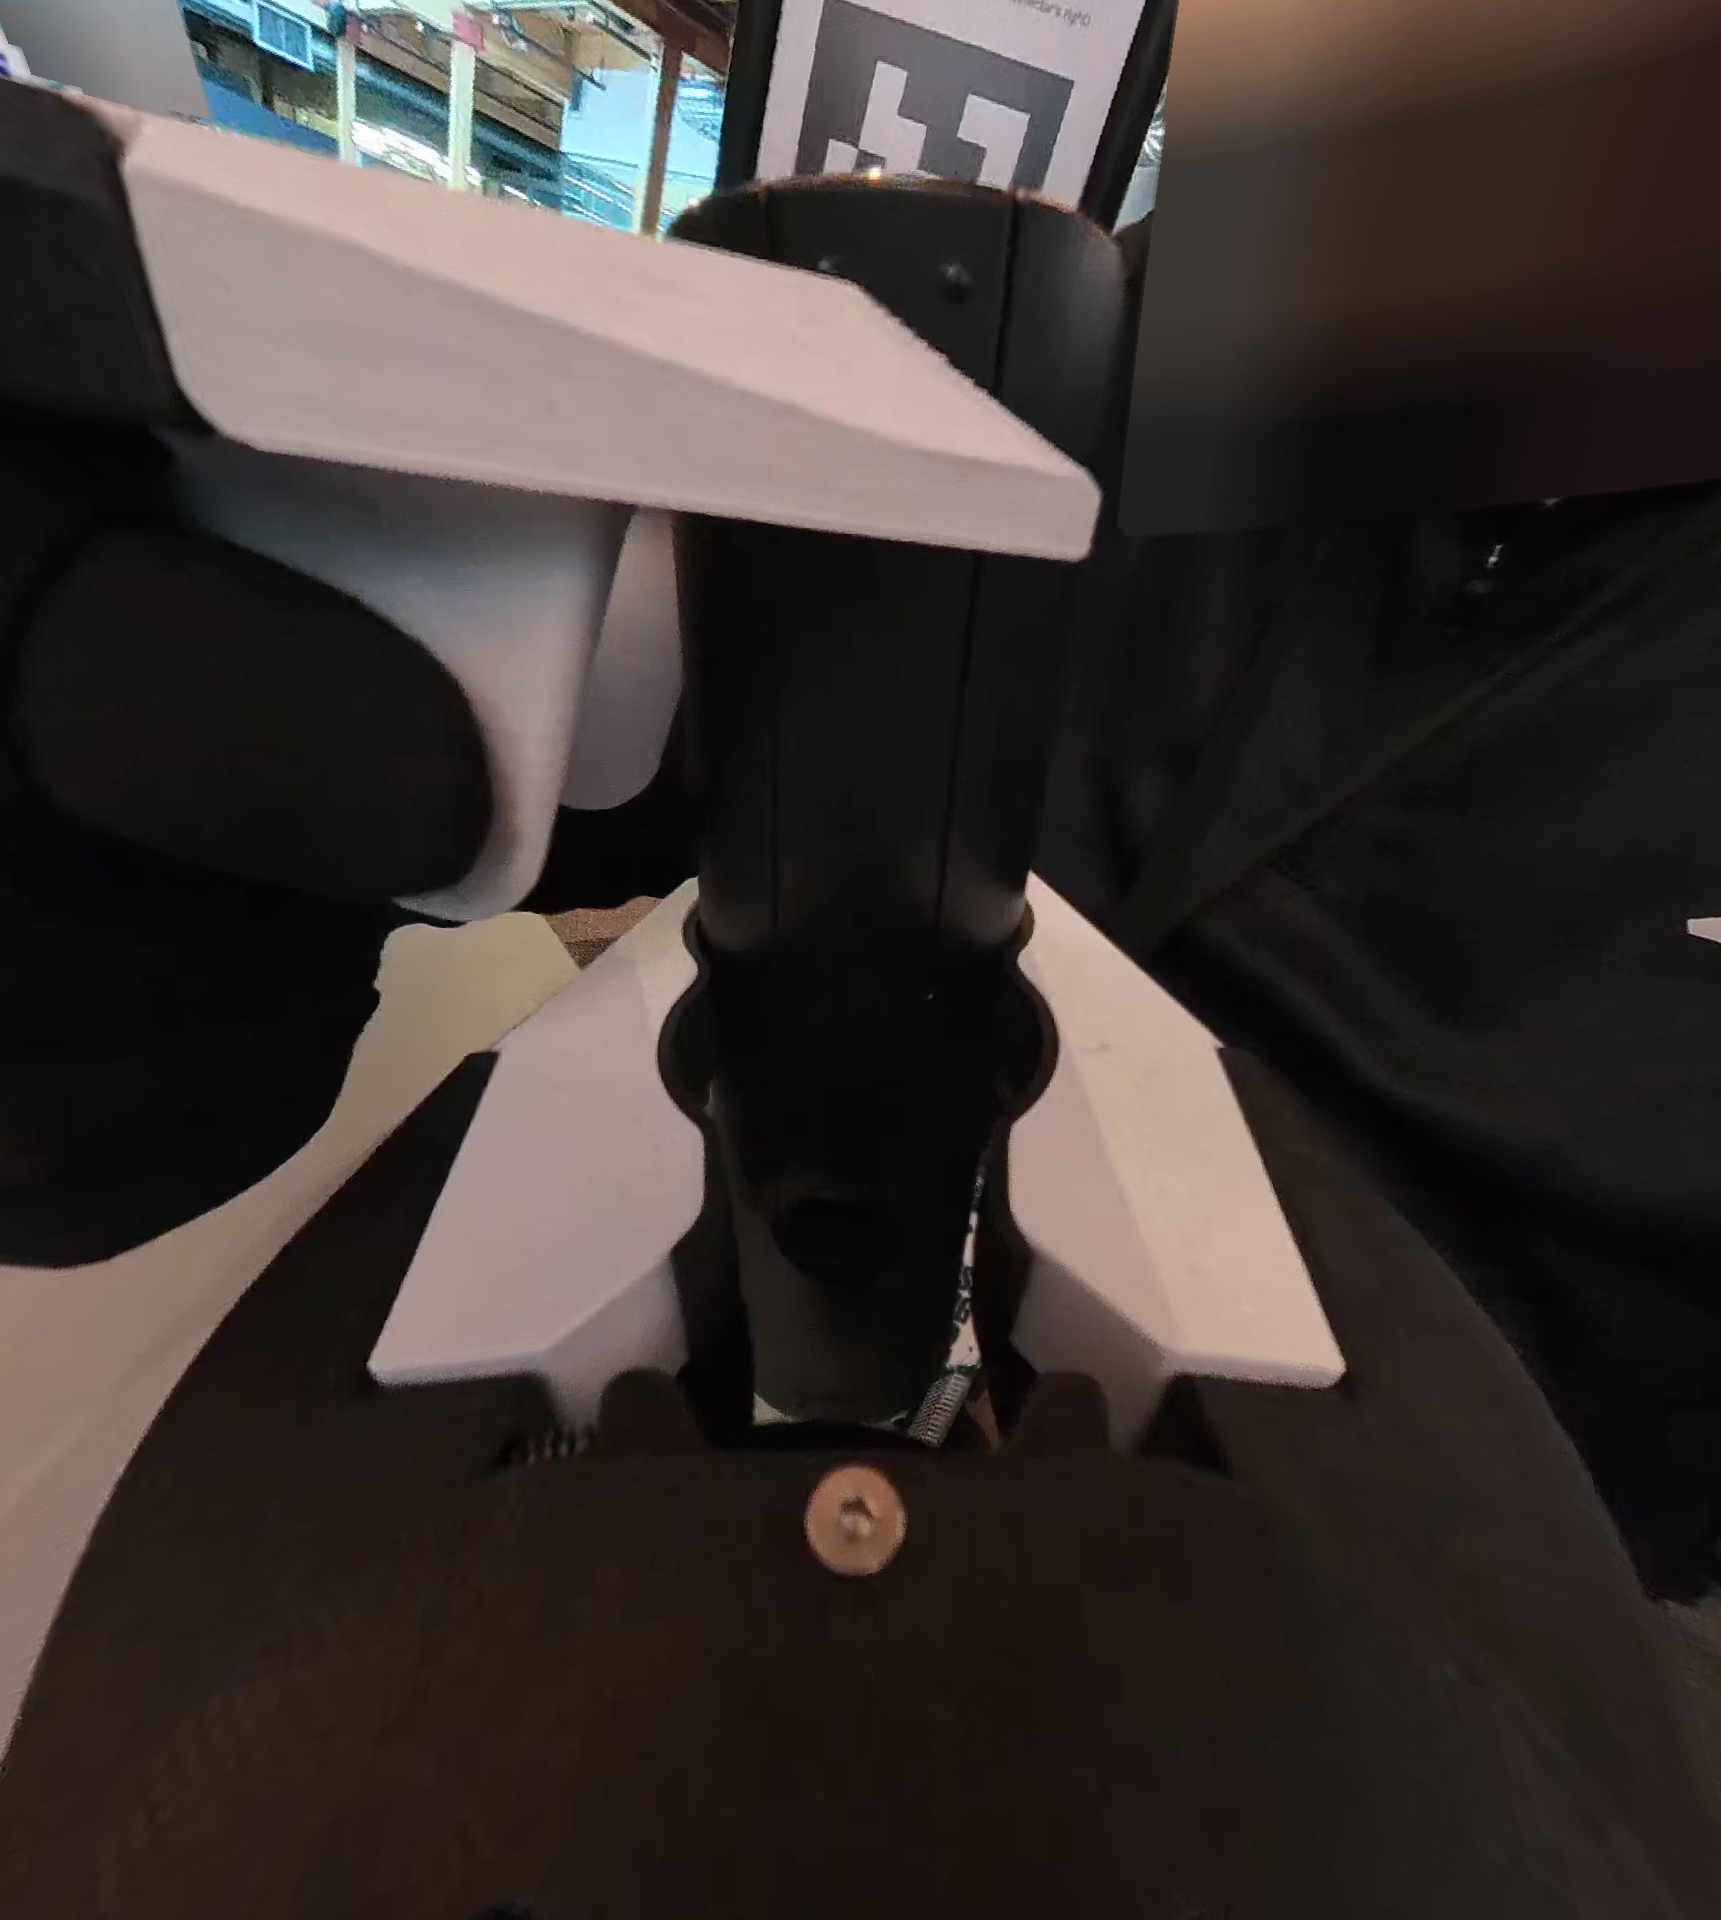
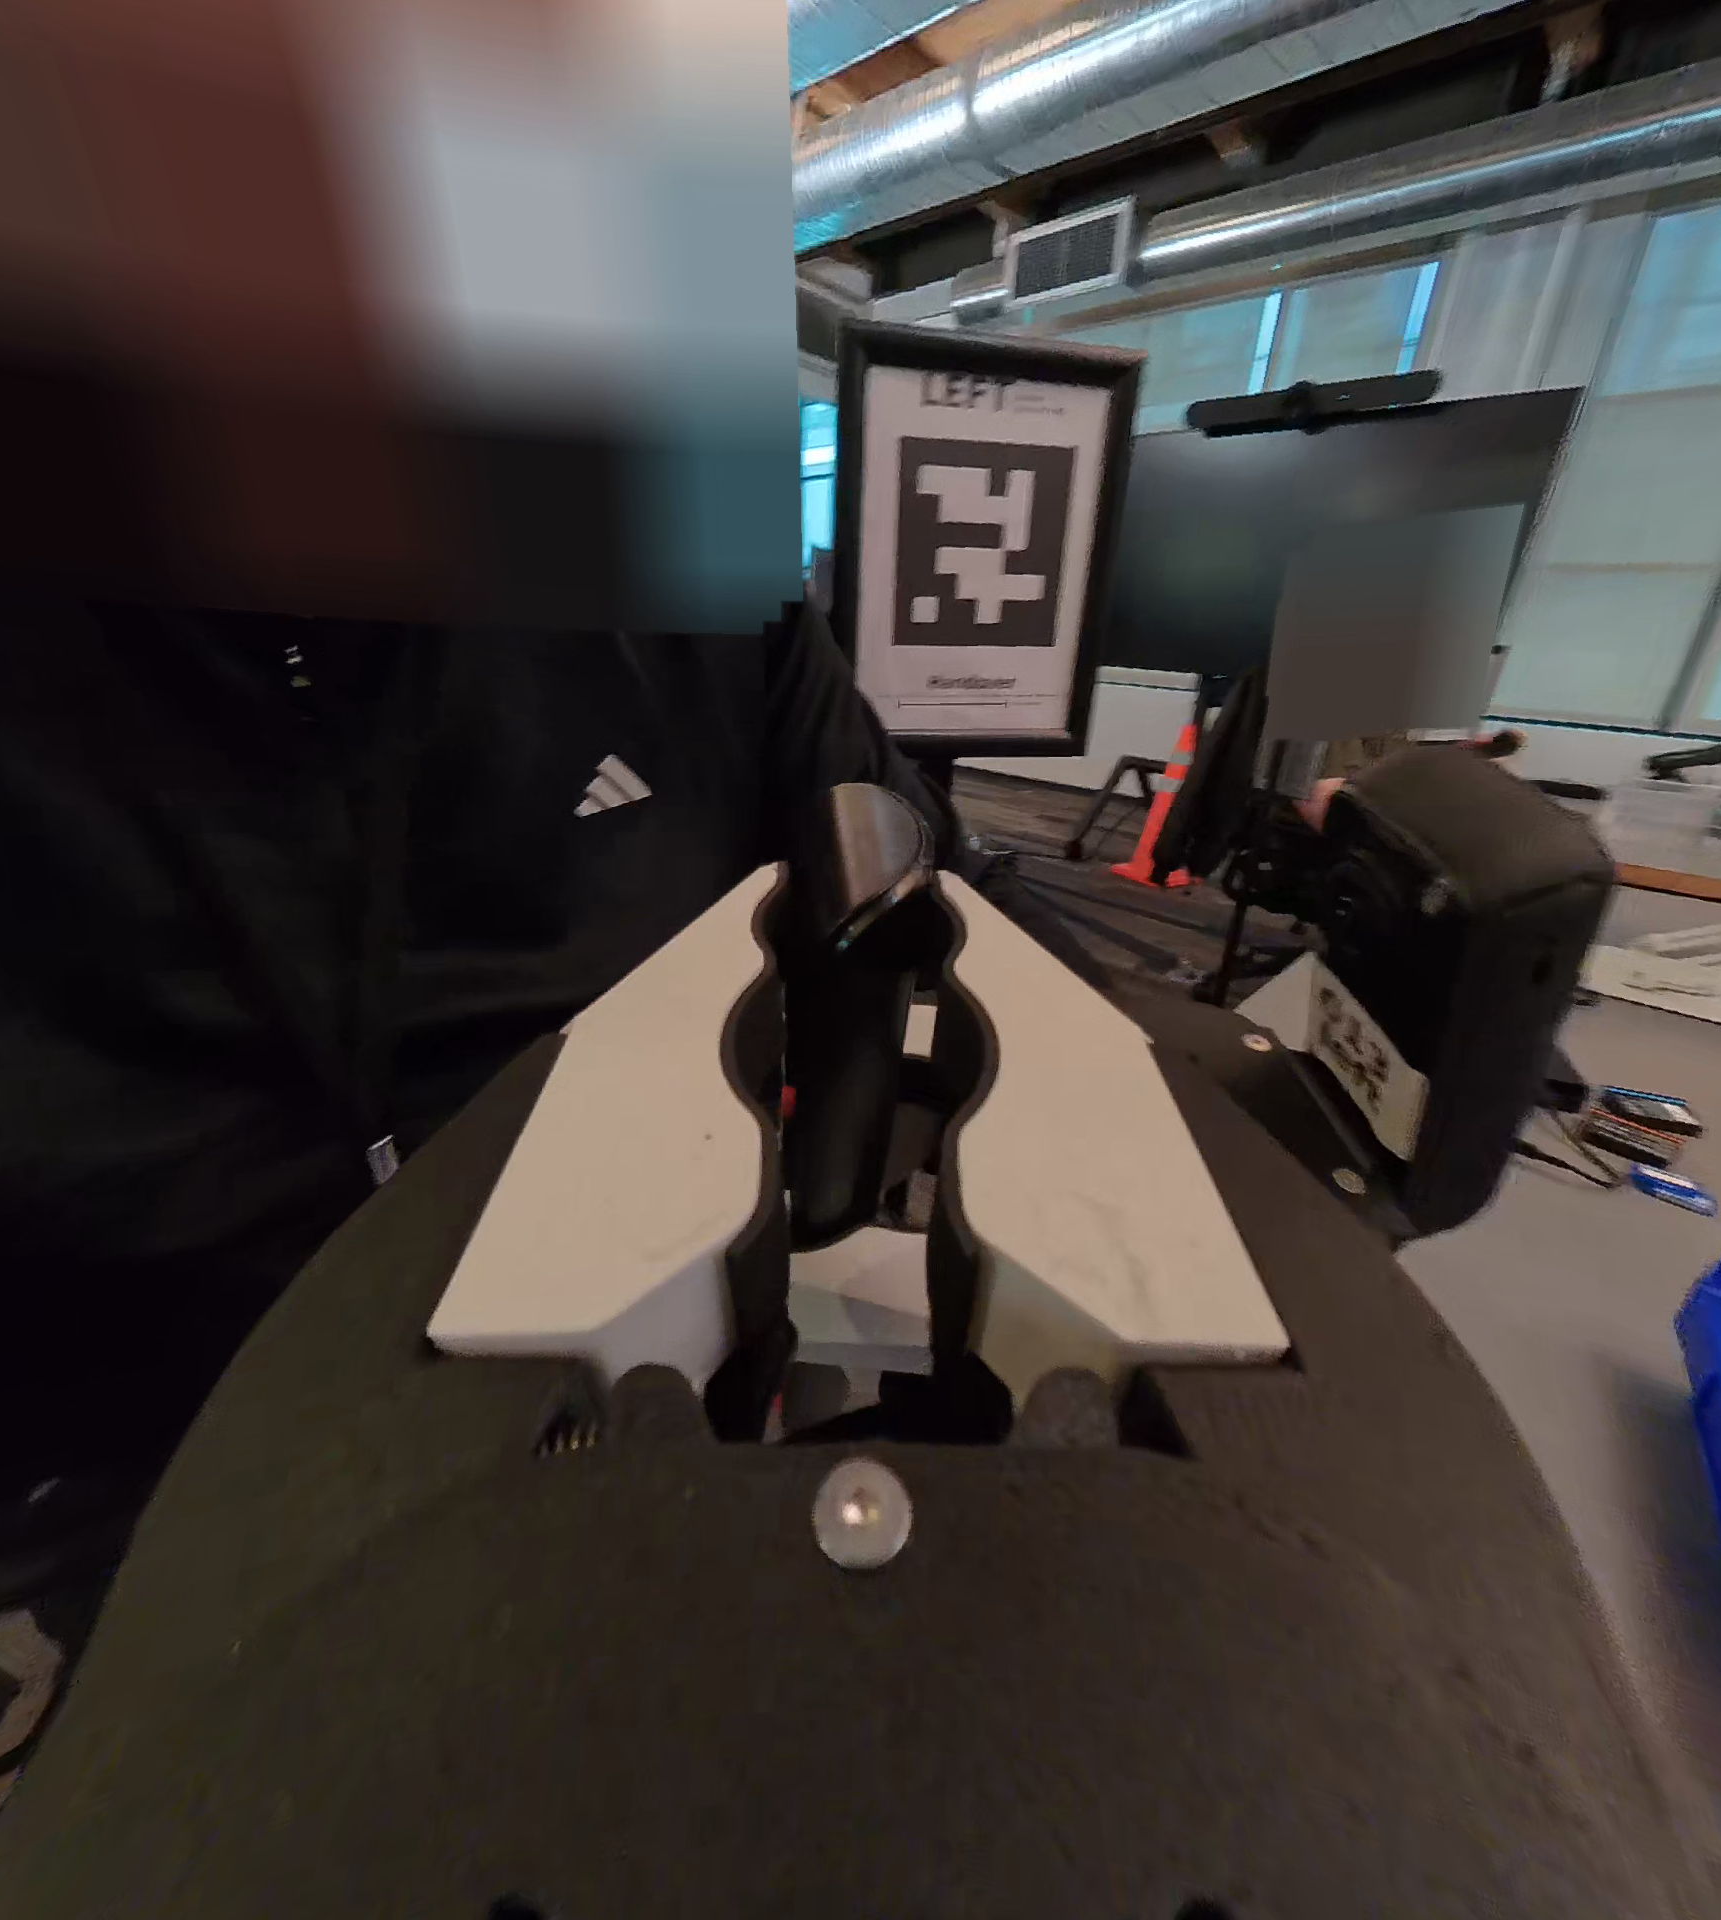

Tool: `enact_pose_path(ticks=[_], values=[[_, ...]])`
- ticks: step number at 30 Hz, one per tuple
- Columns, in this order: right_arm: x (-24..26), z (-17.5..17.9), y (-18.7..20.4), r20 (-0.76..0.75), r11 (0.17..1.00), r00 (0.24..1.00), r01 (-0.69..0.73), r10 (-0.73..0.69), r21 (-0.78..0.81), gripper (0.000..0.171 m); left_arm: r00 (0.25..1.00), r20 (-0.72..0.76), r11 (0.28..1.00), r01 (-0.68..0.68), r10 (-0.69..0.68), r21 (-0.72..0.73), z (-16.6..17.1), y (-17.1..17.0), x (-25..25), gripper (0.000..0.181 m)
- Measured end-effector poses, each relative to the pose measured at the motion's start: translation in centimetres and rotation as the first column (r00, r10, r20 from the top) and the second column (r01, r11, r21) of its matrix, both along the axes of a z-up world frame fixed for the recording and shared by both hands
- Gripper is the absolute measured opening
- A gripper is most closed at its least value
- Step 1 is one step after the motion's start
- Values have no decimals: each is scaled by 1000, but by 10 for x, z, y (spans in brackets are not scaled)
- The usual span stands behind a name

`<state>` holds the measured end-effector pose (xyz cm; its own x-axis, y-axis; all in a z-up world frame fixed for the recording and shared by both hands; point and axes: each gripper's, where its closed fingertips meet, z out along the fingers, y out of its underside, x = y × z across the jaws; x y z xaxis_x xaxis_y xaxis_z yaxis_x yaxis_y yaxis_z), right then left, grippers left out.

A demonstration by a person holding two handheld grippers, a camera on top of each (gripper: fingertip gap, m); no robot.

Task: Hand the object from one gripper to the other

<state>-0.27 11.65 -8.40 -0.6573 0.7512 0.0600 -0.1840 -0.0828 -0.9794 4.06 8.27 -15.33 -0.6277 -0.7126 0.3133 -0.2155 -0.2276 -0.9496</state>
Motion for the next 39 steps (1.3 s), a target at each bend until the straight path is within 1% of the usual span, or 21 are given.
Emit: enact_pose_path(ticks=[1, 3, 4, 5, 7, 8, 10, 11, 12, 14, 15, 16, 18, 19, 20, 22, 24, 27, 30, 36, 39], values=[[-2, 2, 6, -6, 999, 999, 40, -40, -9, 26, 1000, 5, 1000, -13, 13, 2, 1, 2, 0, 50], [-5, 8, 22, -16, 988, 988, 150, -150, -26, 56, 998, 2, 997, -69, 69, 30, 1, 11, 3, 49], [-6, 9, 33, -8, 975, 975, 221, -222, -34, 69, 994, -15, 993, -103, 104, 61, -2, 17, 4, 49], [-6, 11, 44, -1, 956, 957, 291, -291, -34, 75, 990, -15, 987, -140, 142, 84, -2, 23, 5, 49], [1, 15, 65, -2, 906, 907, 420, -421, -45, 76, 971, -15, 967, -237, 239, 98, 1, 40, 8, 49], [4, 14, 74, 5, 875, 876, 482, -482, -34, 78, 952, -20, 945, -302, 307, 121, 1, 53, 9, 49], [11, 9, 85, 27, 815, 814, 580, -580, 11, 81, 896, -13, 887, -436, 443, 151, 3, 79, 10, 49], [12, 5, 91, 46, 775, 774, 630, -631, 36, 86, 857, -12, 846, -506, 515, 167, 4, 94, 9, 49], [13, 1, 92, 59, 751, 749, 658, -660, 57, 88, 821, -12, 808, -560, 571, 183, 4, 106, 8, 49], [11, -6, 95, 85, 709, 704, 700, -705, 86, 85, 767, -5, 747, -624, 642, 228, 3, 120, 6, 49], [8, -10, 94, 94, 699, 692, 708, -715, 101, 84, 732, -5, 707, -656, 681, 264, 1, 128, 6, 49], [4, -16, 94, 115, 692, 682, 712, -722, 120, 80, 720, -12, 691, -662, 694, 289, -2, 130, 6, 49], [-4, -28, 94, 150, 680, 663, 715, -733, 164, 72, 723, -16, 687, -649, 690, 327, -6, 126, 9, 49], [-6, -31, 91, 147, 691, 675, 702, -723, 174, 61, 720, -15, 681, -649, 694, 340, -8, 125, 11, 49], [-8, -32, 89, 146, 699, 684, 693, -715, 174, 59, 720, -19, 680, -645, 693, 349, -10, 123, 13, 49], [-9, -32, 90, 136, 694, 681, 700, -720, 169, 56, 701, -5, 650, -660, 714, 377, -12, 126, 13, 49], [-7, -32, 89, 141, 702, 687, 695, -713, 159, 51, 701, -1, 642, -653, 714, 403, -13, 126, 12, 49], [-5, -32, 88, 139, 714, 701, 683, -700, 156, 50, 694, 6, 626, -654, 720, 425, -14, 126, 14, 49], [-5, -34, 85, 143, 721, 707, 670, -693, 176, 50, 702, 1, 635, -644, 712, 426, -16, 124, 16, 49], [-1, -29, 82, 140, 755, 742, 639, -656, 150, 50, 737, -7, 676, -616, 676, 405, -13, 118, 15, 49], [5, -20, 79, 128, 783, 773, 607, -621, 133, 50, 787, -40, 734, -554, 615, 394, -16, 109, 11, 62]])
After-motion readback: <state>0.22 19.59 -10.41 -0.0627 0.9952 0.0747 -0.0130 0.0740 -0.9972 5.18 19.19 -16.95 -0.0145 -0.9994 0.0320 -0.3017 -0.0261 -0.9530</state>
